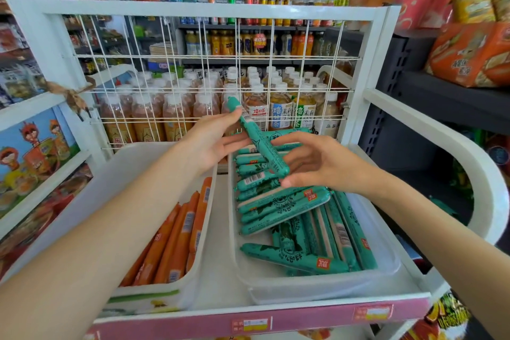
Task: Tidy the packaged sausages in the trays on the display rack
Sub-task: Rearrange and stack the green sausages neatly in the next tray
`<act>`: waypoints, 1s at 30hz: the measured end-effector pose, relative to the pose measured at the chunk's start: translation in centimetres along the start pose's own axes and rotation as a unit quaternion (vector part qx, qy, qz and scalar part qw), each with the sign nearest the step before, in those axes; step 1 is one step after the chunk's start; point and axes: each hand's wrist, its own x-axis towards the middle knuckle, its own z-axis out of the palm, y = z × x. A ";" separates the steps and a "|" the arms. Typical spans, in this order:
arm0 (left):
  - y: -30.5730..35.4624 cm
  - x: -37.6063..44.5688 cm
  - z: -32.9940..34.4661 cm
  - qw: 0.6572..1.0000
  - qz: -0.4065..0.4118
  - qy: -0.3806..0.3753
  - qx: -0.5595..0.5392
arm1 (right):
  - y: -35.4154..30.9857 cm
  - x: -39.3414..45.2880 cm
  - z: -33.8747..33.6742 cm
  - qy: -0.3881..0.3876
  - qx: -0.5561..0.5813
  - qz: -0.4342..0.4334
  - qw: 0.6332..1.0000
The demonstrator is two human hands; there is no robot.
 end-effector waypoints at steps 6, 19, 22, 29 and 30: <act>-0.4 -0.2 -0.2 0.998 -0.019 0.006 -0.061 | 0.3 -0.4 -0.5 -0.006 0.164 -0.009 0.986; -1.0 -0.8 -1.4 0.995 -0.042 -0.048 0.083 | 2.4 -0.4 -3.2 0.226 0.396 0.098 0.884; -1.1 -1.4 -2.0 0.954 0.074 -0.039 0.288 | 2.5 -0.5 -4.3 0.238 0.282 0.153 0.917; -3.8 -2.6 -1.1 0.749 0.163 -0.254 0.590 | 3.5 -0.2 -1.4 0.135 -0.273 0.137 0.943; -4.3 -2.7 -0.9 0.699 0.152 -0.293 0.635 | 3.5 -0.5 -1.6 0.132 -0.309 0.128 0.933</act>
